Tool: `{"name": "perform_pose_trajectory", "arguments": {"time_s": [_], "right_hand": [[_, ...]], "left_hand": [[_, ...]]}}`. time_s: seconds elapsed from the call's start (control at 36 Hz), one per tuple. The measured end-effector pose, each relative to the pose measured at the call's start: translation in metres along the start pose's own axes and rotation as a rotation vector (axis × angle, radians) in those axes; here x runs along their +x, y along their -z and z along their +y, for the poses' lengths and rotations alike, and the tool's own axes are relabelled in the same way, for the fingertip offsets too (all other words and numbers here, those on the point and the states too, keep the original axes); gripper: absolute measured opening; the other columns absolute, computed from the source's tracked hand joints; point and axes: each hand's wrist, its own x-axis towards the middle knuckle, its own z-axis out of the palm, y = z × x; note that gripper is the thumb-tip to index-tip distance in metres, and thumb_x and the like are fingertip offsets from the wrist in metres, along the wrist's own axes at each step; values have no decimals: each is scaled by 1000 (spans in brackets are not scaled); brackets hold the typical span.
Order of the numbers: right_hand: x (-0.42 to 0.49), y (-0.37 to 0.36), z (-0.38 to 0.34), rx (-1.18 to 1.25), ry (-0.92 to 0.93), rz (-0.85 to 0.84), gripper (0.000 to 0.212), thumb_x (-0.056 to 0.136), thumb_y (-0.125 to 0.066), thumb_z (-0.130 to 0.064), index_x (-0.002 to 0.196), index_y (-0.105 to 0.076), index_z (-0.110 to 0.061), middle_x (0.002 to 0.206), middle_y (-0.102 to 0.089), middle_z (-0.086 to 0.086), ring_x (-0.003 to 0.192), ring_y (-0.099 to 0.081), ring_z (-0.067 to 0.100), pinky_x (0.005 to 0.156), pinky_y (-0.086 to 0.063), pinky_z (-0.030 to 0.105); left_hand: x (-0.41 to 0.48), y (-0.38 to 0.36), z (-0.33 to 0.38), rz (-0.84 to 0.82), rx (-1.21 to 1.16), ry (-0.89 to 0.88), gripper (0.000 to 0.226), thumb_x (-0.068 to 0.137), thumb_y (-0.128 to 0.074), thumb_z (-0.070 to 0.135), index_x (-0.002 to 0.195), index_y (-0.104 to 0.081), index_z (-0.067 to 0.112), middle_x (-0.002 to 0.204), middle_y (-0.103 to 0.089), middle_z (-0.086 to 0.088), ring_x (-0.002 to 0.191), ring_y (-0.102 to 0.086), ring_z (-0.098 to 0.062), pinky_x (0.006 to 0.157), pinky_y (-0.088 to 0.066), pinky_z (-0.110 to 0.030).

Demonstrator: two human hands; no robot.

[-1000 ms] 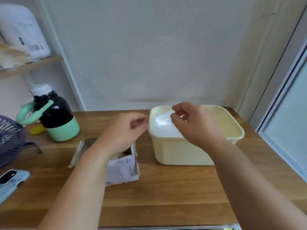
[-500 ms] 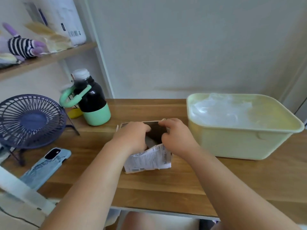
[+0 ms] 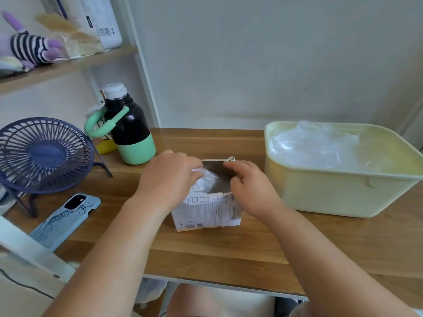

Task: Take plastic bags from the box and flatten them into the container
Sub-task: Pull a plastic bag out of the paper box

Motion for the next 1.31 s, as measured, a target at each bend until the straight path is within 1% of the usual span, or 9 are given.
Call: {"name": "perform_pose_trajectory", "arguments": {"time_s": [0.11, 0.25, 0.39, 0.58, 0.78, 0.94, 1.06, 1.17, 1.31], "right_hand": [[0, 1, -4, -64, 1, -14, 49, 95, -36, -7, 141, -43, -22, 146, -37, -2, 128, -40, 13, 94, -28, 14], [1, 3, -8, -130, -3, -26, 48, 95, -38, -10, 142, -42, -19, 150, -30, -1, 130, -40, 16, 99, -32, 21], [-4, 2, -14, 13, 38, -40, 44, 96, -46, -30, 140, -45, -23, 154, -25, 0, 143, -18, 14, 112, -21, 31], [-12, 13, -26, 216, 156, 48, 81, 77, -66, -53, 145, -27, -33, 148, -33, -12, 134, -33, 7, 111, -32, 35], [-11, 27, -33, 401, 101, 159, 70, 83, -64, -45, 143, -31, -37, 127, -48, -14, 110, -52, 4, 89, -43, 24], [-14, 38, -37, 512, 26, -1, 64, 80, -69, -44, 137, -42, -29, 120, -58, -9, 103, -59, 5, 82, -48, 22], [-13, 44, -37, 750, -42, 85, 14, 89, -64, -22, 77, -68, -17, 79, -69, 0, 74, -64, 15, 74, -54, 42], [-20, 63, -33, 799, -76, 53, 31, 83, -68, -36, 106, -64, -15, 100, -71, 1, 95, -68, 22, 93, -51, 49], [-29, 75, -22, 817, -206, -26, 54, 87, -62, -40, 133, -44, -20, 105, -61, -6, 99, -64, 21, 79, -53, 36]], "left_hand": [[-4, -2, -2, 3, 127, -35, 32, 102, -41, 38, 77, -59, 30, 72, -57, 9, 82, -49, -16, 78, -33, -33], [-6, -11, -3, 55, -201, -20, 36, 96, -41, 43, 84, -71, 28, 72, -66, 7, 76, -57, -11, 84, -41, -36], [-8, -10, 5, 280, -743, 125, 22, 94, -60, 24, 88, -69, 43, 81, -64, 28, 74, -57, 13, 72, -43, -2], [-5, 6, 6, 501, -1249, 306, 17, 89, -67, 15, 90, -73, 31, 87, -74, 16, 89, -67, 1, 78, -52, -17], [0, 18, 6, 555, -1601, 370, 10, 92, -63, 21, 86, -70, 18, 91, -69, -5, 97, -65, -27, 97, -51, -45], [5, 20, 22, 338, -1989, 398, 12, 101, -50, 22, 96, -61, 18, 90, -69, -2, 84, -67, -19, 68, -56, -34], [7, 9, 36, 107, -2157, 380, 14, 100, -50, 18, 103, -64, 16, 105, -68, -10, 105, -62, -30, 98, -48, -50], [14, 2, 42, -33, -2347, 391, 43, 85, -59, 16, 127, -52, 13, 130, -55, -18, 120, -56, -32, 98, -48, -47], [19, 3, 58, -41, -2482, 194, 23, 91, -48, 20, 85, -69, 12, 89, -68, -4, 86, -66, -16, 80, -54, -29]]}}
